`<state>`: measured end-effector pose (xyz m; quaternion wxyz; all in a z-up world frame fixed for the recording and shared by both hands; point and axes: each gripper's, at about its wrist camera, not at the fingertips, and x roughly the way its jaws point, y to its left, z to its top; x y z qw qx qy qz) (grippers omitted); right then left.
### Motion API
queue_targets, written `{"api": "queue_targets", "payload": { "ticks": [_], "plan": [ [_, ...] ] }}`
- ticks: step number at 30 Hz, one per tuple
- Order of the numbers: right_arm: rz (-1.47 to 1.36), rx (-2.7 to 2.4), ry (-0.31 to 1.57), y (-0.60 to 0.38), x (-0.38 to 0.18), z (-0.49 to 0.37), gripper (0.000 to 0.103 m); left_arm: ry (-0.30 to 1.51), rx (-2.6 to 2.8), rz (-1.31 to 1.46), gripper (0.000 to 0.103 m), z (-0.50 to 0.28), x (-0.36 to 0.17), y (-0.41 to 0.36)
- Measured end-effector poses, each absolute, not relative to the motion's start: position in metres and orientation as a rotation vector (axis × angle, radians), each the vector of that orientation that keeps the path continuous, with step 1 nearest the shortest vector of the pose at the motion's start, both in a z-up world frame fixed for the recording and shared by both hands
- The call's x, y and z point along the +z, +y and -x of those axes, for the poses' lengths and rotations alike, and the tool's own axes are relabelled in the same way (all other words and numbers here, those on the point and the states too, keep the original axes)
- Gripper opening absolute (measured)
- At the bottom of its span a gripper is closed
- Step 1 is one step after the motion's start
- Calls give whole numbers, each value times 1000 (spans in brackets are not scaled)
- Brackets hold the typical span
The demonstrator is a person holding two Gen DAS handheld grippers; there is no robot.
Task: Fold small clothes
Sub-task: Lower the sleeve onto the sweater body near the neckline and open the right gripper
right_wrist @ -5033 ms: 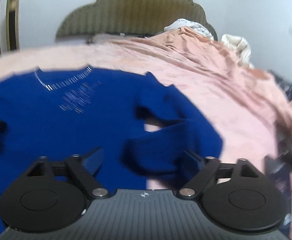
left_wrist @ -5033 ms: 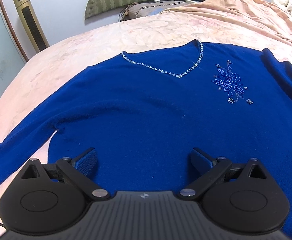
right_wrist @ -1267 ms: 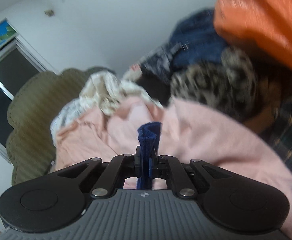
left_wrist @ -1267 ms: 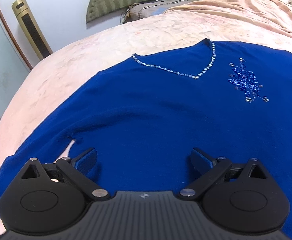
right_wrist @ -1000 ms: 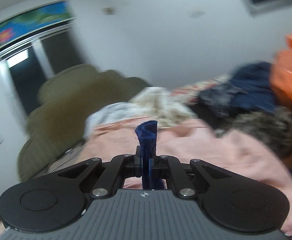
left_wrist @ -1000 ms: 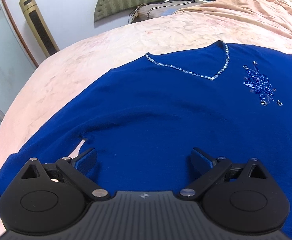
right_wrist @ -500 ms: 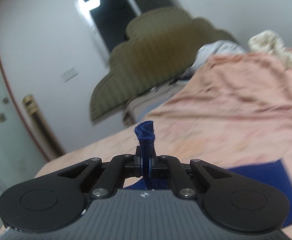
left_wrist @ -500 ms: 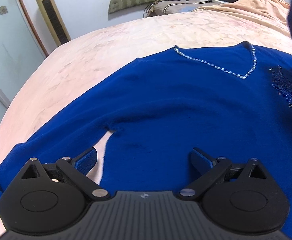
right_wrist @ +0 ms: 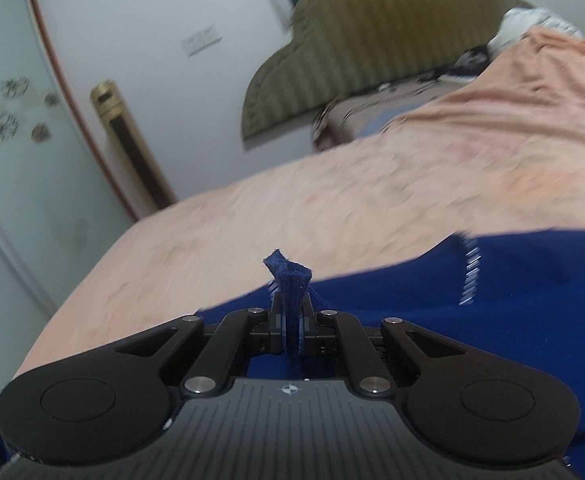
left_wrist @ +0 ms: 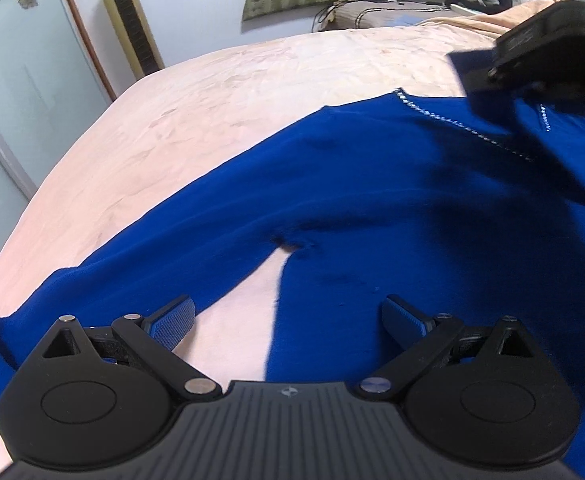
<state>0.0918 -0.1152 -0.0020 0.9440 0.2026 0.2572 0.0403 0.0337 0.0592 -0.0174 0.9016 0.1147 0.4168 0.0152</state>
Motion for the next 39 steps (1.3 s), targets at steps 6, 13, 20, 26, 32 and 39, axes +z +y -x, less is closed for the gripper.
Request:
{"api": "queue_targets", "payload": {
  "ticks": [6,13,20,26,32,39],
  "plan": [
    [-388,148,580,-76,-15,-103,10,871,49,-222,101,-35,-18,65],
    [-387,213,620,-50,-21,-108,10,876,61,-225,101,-37,-18,57],
    [-421,339,717,-31,-29,-117,17,881,69,-233,101,-36,-19,56],
    [-555,454,671,-58,-15,-88,64,881,81,-227,101,-38,-21,57],
    [-548,363,753,-69,-21,-79,69,875,97,-231,101,-38,-18,55],
    [-516,389,679,-62,0,-55,73,872,139,-179,101,-34,-11,66]
  ]
}}
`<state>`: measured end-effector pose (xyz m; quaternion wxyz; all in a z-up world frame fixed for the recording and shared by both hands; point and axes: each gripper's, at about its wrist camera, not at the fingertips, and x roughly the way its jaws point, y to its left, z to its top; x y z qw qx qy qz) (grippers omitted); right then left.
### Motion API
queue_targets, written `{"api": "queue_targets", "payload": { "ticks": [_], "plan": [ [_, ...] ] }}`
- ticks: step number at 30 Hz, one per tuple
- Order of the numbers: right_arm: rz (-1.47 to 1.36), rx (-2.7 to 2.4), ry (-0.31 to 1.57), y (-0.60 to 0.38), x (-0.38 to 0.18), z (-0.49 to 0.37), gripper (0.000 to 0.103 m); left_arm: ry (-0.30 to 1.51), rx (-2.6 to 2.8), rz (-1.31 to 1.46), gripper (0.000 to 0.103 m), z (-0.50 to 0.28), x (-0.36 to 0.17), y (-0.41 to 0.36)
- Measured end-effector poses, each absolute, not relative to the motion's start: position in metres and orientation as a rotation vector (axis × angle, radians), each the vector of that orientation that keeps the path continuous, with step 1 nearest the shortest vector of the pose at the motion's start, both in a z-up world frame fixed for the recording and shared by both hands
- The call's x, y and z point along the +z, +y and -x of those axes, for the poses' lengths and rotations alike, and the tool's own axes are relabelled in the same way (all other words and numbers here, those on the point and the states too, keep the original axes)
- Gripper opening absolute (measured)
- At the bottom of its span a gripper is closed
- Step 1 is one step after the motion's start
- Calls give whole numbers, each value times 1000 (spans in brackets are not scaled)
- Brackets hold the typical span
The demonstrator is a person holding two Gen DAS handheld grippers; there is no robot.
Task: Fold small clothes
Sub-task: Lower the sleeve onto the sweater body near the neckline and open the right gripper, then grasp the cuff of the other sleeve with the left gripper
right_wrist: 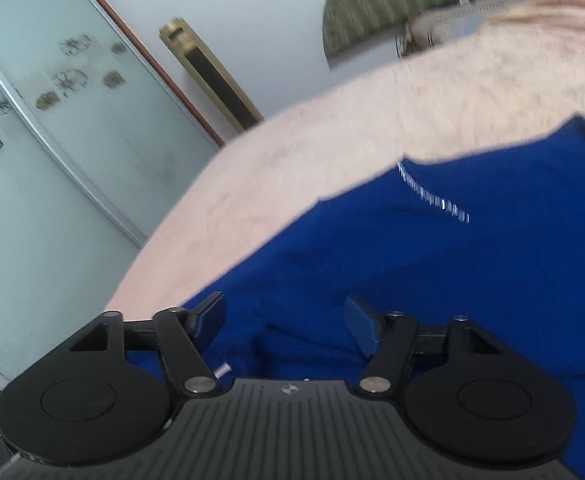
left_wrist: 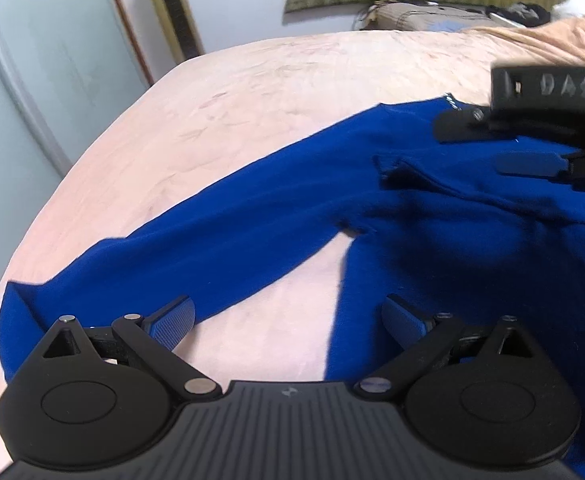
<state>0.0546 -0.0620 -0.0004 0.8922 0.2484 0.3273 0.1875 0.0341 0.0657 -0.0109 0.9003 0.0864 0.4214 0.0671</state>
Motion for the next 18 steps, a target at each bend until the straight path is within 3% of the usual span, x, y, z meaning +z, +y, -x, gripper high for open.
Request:
{"api": "queue_targets", "payload": {
  "ticks": [3,9,15,17,18],
  "plan": [
    [-397,248,666,-59,0,-62,73,872,156,-170,101,-31,-7,70],
    [178,131,703,5,-16,-64,76,851,160,-189,101,-20,-1,80],
    [54,164,656,-14,0,-31,96,887,176,-137,101,-11,-6,88],
    [124,181,733,-7,-8,-31,90,875,178,-159,101,-5,-6,86],
    [110,168,719,-7,-5,-28,91,863,176,-174,101,-2,-4,85]
  ]
}}
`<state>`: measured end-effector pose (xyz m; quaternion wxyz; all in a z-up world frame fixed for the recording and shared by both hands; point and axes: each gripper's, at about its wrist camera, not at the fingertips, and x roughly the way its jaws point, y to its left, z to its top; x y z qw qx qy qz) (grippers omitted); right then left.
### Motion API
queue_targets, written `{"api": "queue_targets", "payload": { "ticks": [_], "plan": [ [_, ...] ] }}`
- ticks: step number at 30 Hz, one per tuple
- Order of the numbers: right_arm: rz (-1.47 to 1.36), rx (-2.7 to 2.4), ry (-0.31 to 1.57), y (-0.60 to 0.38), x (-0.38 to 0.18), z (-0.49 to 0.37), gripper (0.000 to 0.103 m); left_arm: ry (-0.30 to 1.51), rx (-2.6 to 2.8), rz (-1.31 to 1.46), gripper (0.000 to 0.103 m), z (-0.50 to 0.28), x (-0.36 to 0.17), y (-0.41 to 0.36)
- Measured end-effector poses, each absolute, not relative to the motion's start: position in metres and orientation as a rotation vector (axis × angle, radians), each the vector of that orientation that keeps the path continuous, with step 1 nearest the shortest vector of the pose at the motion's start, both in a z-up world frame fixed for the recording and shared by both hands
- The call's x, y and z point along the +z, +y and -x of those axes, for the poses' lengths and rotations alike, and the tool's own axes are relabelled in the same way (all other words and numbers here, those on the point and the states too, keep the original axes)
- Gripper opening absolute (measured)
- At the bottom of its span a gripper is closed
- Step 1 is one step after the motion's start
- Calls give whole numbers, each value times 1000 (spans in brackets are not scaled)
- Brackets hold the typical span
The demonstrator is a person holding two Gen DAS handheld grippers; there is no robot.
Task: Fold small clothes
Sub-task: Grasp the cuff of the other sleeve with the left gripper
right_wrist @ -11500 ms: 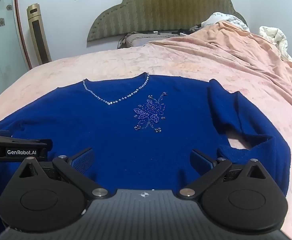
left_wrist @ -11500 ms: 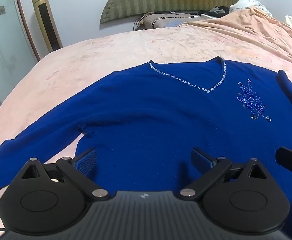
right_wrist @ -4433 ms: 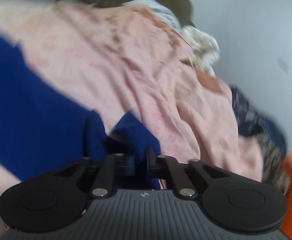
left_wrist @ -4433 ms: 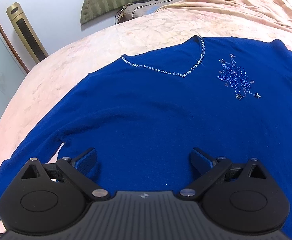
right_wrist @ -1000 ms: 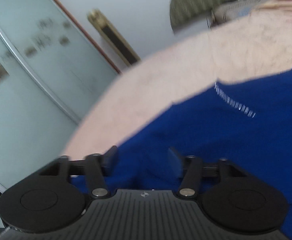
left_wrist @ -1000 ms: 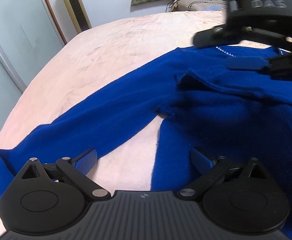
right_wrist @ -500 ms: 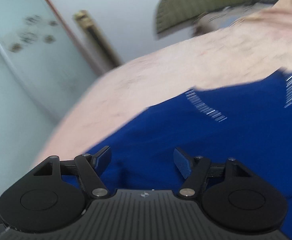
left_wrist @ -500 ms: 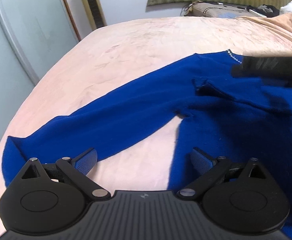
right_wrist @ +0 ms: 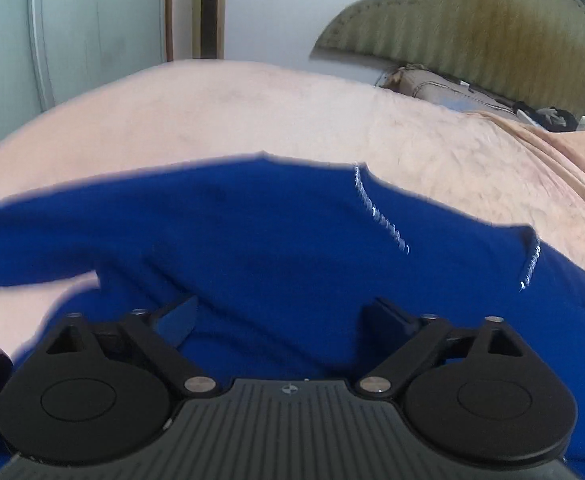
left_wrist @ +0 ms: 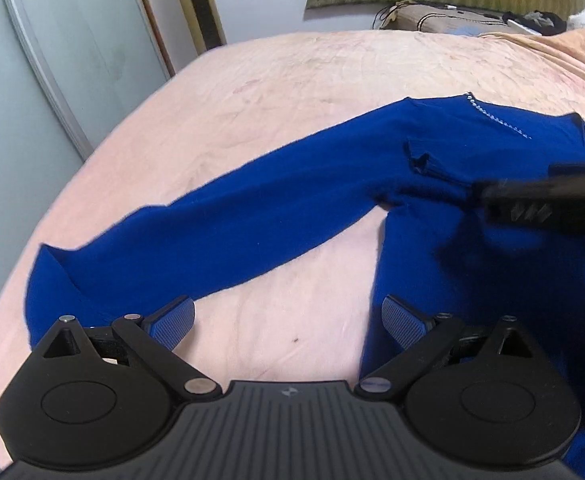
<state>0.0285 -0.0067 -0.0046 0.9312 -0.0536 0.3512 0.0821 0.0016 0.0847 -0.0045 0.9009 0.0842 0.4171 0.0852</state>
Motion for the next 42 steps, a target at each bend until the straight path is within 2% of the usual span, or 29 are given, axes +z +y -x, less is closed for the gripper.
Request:
{"api": "queue_targets", "payload": {
  "ticks": [2,5,12,17,23,30,37,42],
  "plan": [
    [7,174,660,-14,9,-10,93,831,184,-213,101,6,-2,85],
    [-87,227,589,-25,23,22,101,802,232,-244,101,10,0,100],
    [-79,294,581,-18,7,41,102,790,610,-337,101,-8,-10,178],
    [-114,311,590,-18,-1,35,102,816,879,-330,102,-5,-12,263],
    [-224,287,611,-33,-14,21,102,800,1050,-69,101,25,30,348],
    [-240,294,615,-34,-20,17,103,805,837,78,101,41,55,349],
    [-258,297,617,-37,-20,16,103,894,557,527,100,47,25,339],
    [-277,299,617,-39,-22,15,103,747,501,852,100,54,-4,359]
  ]
}}
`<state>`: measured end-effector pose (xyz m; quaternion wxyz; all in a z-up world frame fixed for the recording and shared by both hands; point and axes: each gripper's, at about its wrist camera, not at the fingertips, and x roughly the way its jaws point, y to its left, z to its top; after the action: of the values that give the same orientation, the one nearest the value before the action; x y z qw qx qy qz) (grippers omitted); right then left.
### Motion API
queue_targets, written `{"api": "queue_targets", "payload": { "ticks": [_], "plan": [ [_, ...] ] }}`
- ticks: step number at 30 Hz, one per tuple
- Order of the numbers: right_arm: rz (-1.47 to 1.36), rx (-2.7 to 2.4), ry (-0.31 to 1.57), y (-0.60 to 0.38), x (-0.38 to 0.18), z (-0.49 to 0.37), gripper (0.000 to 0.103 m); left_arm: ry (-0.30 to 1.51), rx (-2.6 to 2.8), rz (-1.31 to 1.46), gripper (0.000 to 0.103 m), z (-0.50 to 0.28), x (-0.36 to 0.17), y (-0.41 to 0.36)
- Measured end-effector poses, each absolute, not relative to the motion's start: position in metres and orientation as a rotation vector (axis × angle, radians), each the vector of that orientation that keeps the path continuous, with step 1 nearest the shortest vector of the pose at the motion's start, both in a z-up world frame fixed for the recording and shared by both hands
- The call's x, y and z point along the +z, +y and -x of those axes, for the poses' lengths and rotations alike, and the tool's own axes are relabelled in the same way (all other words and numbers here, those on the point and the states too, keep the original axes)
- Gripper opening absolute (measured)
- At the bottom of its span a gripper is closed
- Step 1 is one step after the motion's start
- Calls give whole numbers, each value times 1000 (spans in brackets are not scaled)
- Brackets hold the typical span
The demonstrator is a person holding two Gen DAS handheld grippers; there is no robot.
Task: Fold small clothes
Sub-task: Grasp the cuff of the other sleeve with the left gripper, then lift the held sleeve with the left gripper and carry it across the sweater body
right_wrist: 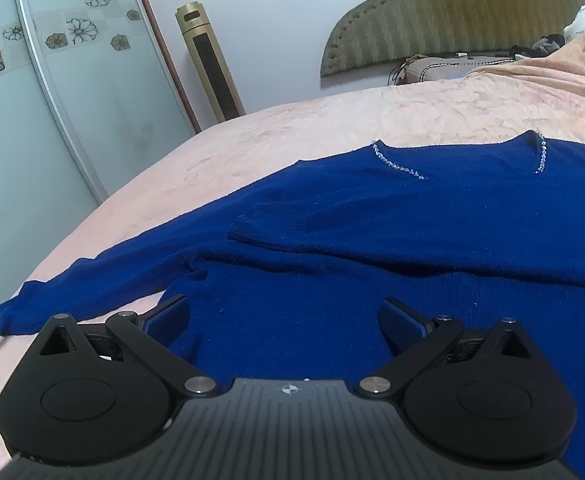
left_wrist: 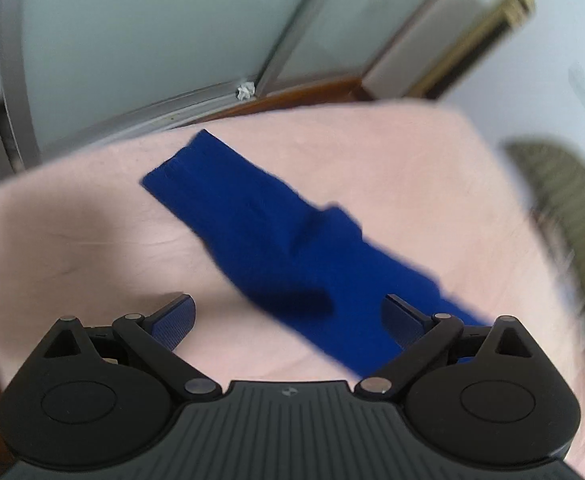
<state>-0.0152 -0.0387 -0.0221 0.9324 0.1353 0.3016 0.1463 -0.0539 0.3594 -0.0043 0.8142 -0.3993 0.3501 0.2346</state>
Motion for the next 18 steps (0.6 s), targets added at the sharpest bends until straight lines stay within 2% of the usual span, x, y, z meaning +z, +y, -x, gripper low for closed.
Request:
{"api": "queue_targets", "payload": {
  "ticks": [4,10,12,13,14,16,18],
  "plan": [
    [-282,300,617,-40,-23,15,103,538,552,998,100,57,-21,380],
    [-281,297,622,-38,-24,14,103,391,573,1145,99,62,-31,396],
    [-278,296,623,-38,-24,13,103,385,570,1141,71,58,-32,399],
    [-278,296,623,-38,-24,13,103,407,563,1138,32,59,-31,399],
    [-279,296,622,-38,-24,14,103,438,553,1156,10,57,-35,400],
    [-281,296,623,-39,-24,14,102,432,548,1212,8,60,-44,400],
    [-280,296,623,-39,-24,13,102,419,592,1150,6,64,-38,393]
  ]
}}
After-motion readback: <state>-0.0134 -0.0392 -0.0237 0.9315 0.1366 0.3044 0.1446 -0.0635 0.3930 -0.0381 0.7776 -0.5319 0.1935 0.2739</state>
